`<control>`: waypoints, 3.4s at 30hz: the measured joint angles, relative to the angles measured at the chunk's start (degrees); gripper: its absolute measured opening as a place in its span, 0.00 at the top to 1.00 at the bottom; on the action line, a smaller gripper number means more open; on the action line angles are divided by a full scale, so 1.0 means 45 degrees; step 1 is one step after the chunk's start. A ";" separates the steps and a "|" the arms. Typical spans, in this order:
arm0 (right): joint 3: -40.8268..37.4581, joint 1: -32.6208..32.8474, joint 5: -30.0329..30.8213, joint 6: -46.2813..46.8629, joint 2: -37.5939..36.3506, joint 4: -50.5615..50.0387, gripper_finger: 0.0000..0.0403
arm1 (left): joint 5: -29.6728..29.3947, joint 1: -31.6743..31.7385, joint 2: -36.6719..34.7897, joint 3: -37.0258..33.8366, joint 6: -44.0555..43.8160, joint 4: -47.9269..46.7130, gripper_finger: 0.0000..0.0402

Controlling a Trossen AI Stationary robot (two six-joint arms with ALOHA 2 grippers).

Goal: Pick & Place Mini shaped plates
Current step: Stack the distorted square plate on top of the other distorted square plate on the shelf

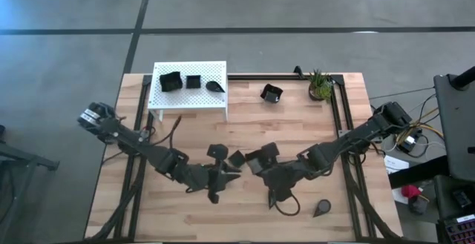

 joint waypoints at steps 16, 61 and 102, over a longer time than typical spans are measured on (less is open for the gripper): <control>0.0000 0.0000 -0.0224 -0.1202 0.0000 0.0716 0.98 | 0.1008 0.0771 0.0529 0.0080 0.0944 0.0983 0.84; 0.0024 0.0005 -0.0736 -0.2078 0.0000 0.0784 0.98 | 0.3352 0.1708 0.0534 0.0641 0.0613 0.0209 0.84; 0.0024 -0.0010 -0.0741 -0.3997 0.0000 0.1076 0.98 | 0.4199 0.1791 0.0529 0.0641 0.0949 -0.1462 0.84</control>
